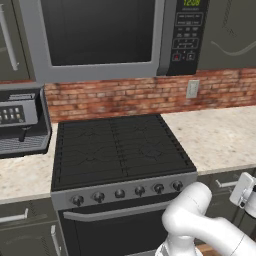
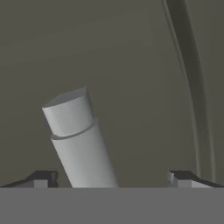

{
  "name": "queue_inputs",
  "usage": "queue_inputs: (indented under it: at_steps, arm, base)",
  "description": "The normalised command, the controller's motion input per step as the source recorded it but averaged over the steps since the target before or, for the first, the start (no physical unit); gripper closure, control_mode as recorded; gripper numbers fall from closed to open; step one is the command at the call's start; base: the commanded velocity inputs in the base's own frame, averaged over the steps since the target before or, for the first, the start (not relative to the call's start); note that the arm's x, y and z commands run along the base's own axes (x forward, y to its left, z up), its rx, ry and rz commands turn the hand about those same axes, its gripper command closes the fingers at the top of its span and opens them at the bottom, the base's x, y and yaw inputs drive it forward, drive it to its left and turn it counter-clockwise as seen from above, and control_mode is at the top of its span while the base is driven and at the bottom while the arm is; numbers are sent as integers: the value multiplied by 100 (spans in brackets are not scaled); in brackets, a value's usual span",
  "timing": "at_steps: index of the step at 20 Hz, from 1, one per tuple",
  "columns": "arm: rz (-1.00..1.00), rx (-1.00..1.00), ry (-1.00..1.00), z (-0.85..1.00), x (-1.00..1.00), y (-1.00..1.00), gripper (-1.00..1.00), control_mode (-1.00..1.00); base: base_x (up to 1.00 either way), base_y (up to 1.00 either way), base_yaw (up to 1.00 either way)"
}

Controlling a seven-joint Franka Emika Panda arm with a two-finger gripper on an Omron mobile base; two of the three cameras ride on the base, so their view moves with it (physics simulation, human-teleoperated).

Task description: Take the pizza cutter from the drawer on the right and place it on the dining counter for cutting.

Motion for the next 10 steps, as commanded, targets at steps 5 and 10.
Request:
queue_inputs:
  at_steps: [5, 10]
  arm:
    - [0, 0, 0, 0, 0, 0, -100, -100]
    - [0, 0, 0, 0, 0, 0, -100, -100]
  base:
    - [0, 0, 0]
    - [0, 0, 0]
